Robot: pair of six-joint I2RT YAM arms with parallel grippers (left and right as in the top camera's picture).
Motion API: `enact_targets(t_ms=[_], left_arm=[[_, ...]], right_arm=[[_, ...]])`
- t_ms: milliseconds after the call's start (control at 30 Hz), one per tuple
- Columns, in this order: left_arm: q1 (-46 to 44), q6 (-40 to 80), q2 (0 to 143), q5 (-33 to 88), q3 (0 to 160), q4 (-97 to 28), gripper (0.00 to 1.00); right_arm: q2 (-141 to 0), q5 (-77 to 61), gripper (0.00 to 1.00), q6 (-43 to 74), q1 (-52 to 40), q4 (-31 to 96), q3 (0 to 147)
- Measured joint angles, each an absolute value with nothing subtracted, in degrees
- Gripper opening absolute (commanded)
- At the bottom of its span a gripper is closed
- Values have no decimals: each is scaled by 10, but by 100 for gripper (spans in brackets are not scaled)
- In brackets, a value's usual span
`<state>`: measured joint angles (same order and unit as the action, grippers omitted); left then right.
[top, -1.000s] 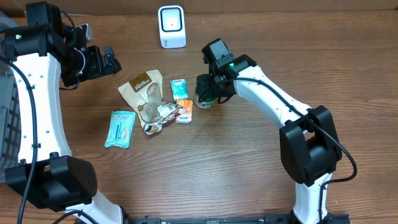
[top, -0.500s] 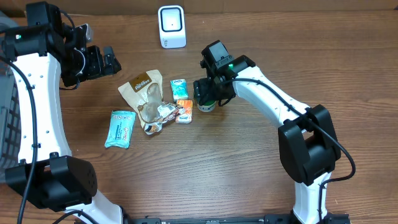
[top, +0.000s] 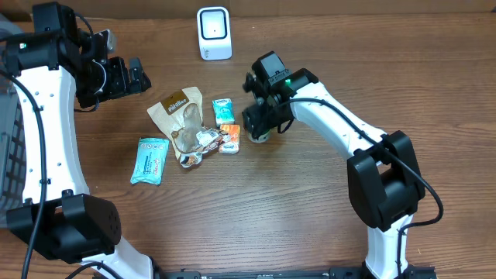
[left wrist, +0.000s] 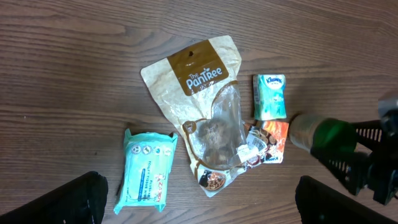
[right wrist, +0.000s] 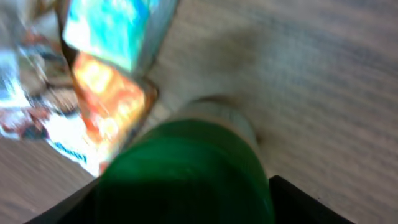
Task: Scan the item barcode
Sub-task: 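Lower the right gripper over the green-capped jar and grasp it, then lift the jar with the right gripper and carry it to the scanner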
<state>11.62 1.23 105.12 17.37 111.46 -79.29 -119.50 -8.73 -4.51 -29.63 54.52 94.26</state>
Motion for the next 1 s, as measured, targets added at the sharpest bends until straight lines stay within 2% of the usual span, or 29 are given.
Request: enact_targets(t_ms=[267,567,633,667,933,1000], left_arm=[[116,12,1051,174,1115,-793,99],[116,12,1051,174,1115,-793,99],[116,12,1051,174,1115,-793,99],[116,12,1051,174,1115,-793,99],[116,12,1051,174,1115,-793,100],[116,12,1051,174,1115,-793,99]], right_arm=[[-1195,-86,82,-117,-296,576,942],[-1195,-85,63,-131,-296,562,942],[-1195,-85,52,-120,-296,557,943],[-1195,-85,50,-112,-296,555,945],[-1195,-127,48,-15,-293,568,979],[-1195,-158,43,16,-289,570,998]])
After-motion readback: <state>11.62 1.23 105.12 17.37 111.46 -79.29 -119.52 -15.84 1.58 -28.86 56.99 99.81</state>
